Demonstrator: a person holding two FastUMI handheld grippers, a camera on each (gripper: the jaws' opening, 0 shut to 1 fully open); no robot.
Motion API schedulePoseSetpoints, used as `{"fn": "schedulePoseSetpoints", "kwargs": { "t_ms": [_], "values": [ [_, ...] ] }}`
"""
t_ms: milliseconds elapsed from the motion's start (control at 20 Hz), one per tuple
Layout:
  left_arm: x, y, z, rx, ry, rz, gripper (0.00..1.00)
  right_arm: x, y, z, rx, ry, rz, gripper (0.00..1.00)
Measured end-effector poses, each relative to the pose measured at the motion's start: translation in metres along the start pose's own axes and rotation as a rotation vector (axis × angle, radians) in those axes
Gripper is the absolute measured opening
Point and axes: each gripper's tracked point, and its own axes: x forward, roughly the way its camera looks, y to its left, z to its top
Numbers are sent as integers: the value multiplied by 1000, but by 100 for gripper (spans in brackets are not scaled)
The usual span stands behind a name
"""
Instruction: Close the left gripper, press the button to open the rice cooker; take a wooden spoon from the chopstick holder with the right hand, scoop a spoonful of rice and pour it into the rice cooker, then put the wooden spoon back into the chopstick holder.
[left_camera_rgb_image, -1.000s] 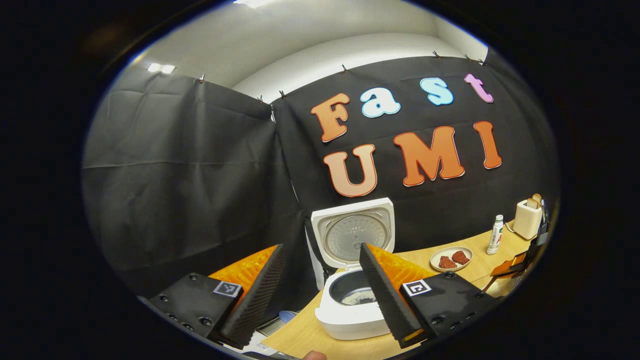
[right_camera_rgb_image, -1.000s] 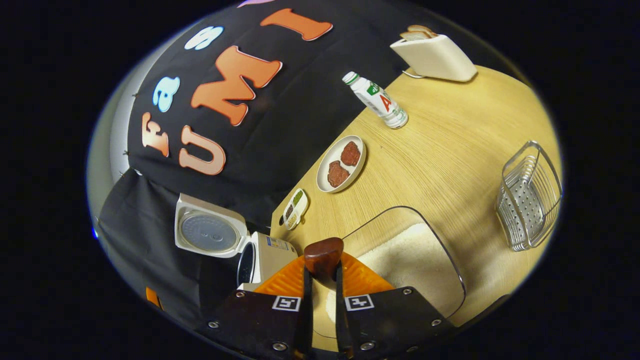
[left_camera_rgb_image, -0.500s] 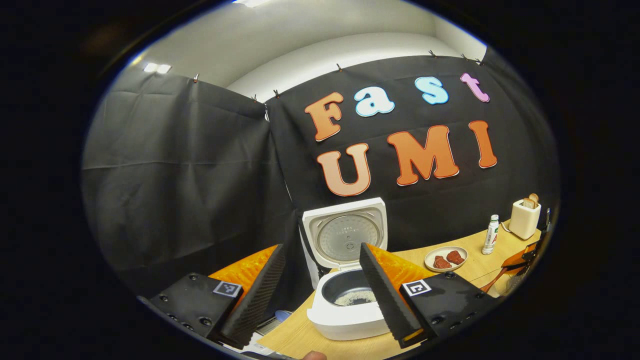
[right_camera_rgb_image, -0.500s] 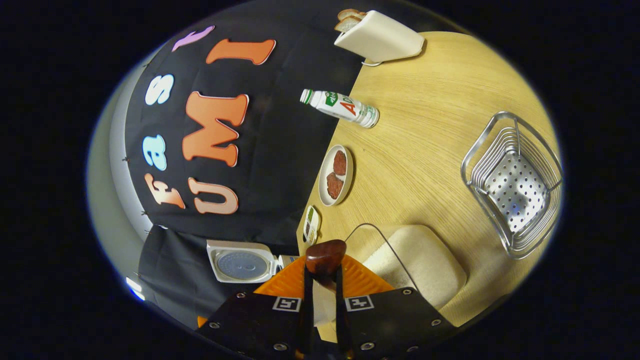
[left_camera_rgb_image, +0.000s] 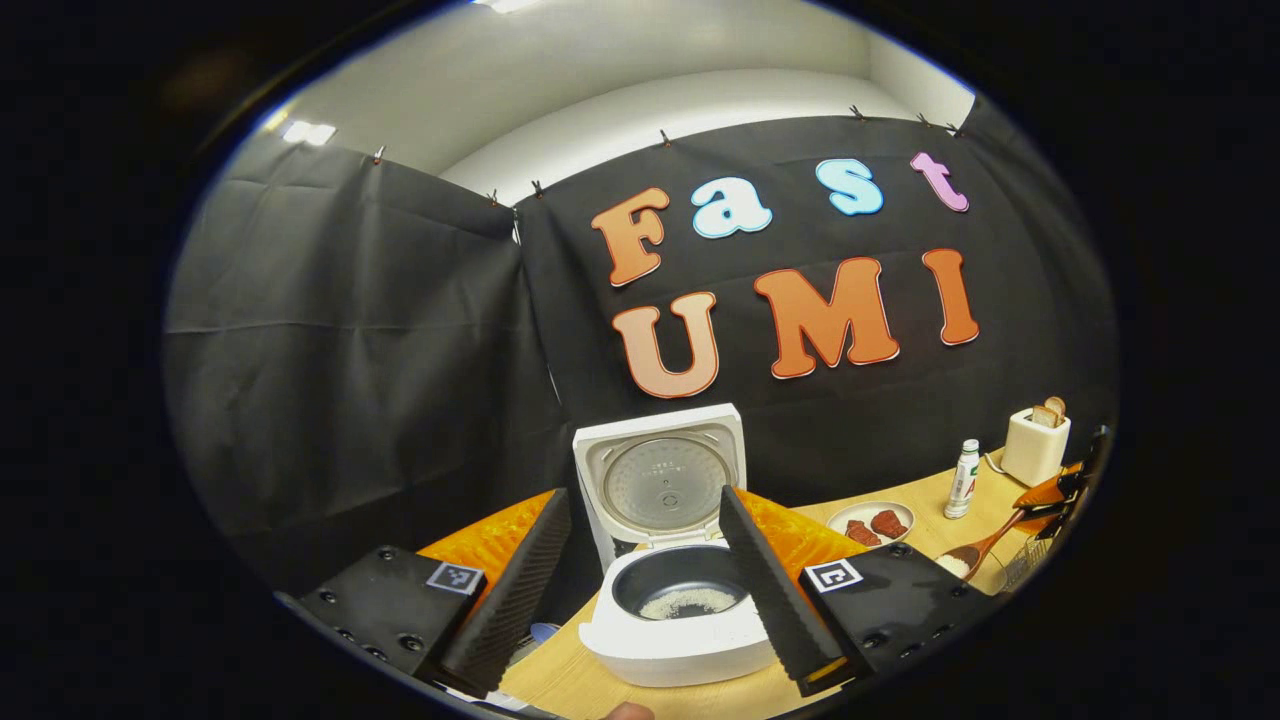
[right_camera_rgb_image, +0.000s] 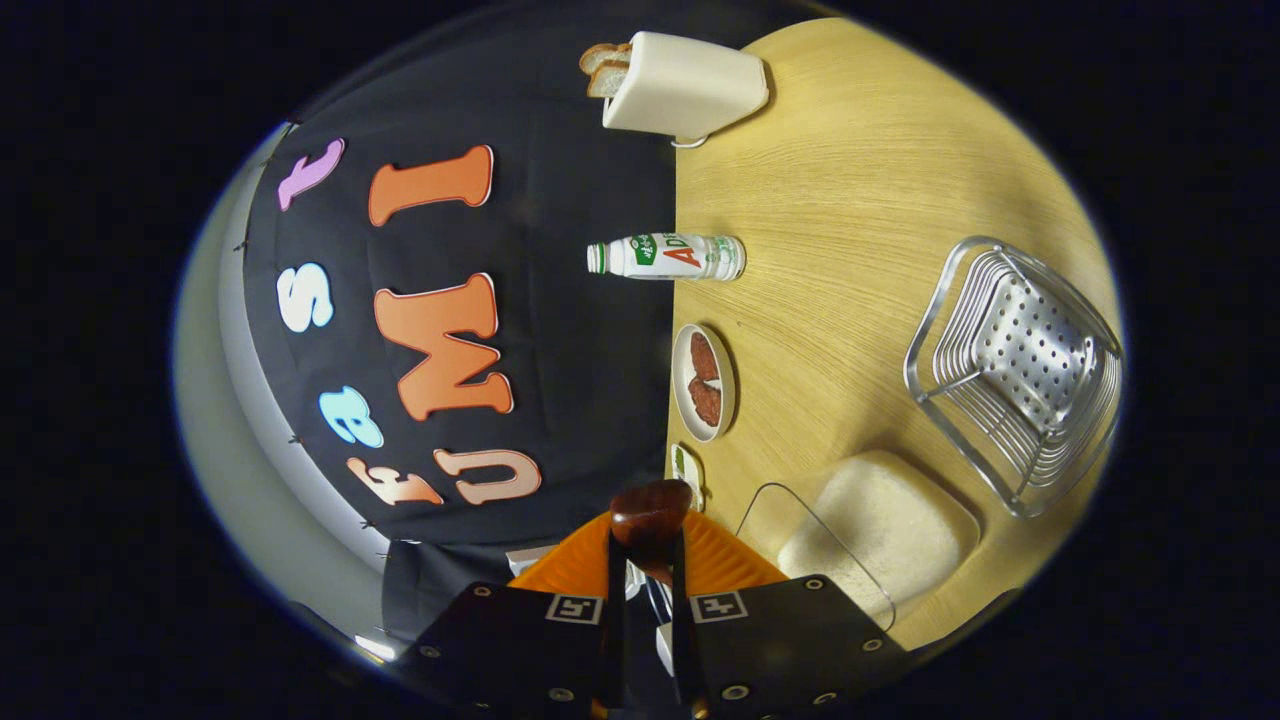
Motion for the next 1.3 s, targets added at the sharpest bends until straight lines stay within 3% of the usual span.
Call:
{"fn": "schedulePoseSetpoints", "kwargs": {
  "t_ms": [350,500,650,1050,1300],
  "values": [
    [-4,11,-4,-20,11,26,100,12,59,-16,74,34,97,18],
    [-6,16,-11,-90,33,17,98,26,90,-37,93,68,141,18],
    [-1,31,-12,-94,42,47,100,49,116,-65,90,112,174,18],
    [-3,81,-39,-101,77,120,98,139,147,-166,-47,191,144,17],
    [-15,122,-62,-116,109,191,100,190,147,-223,-190,208,100,18]
  ]
}}
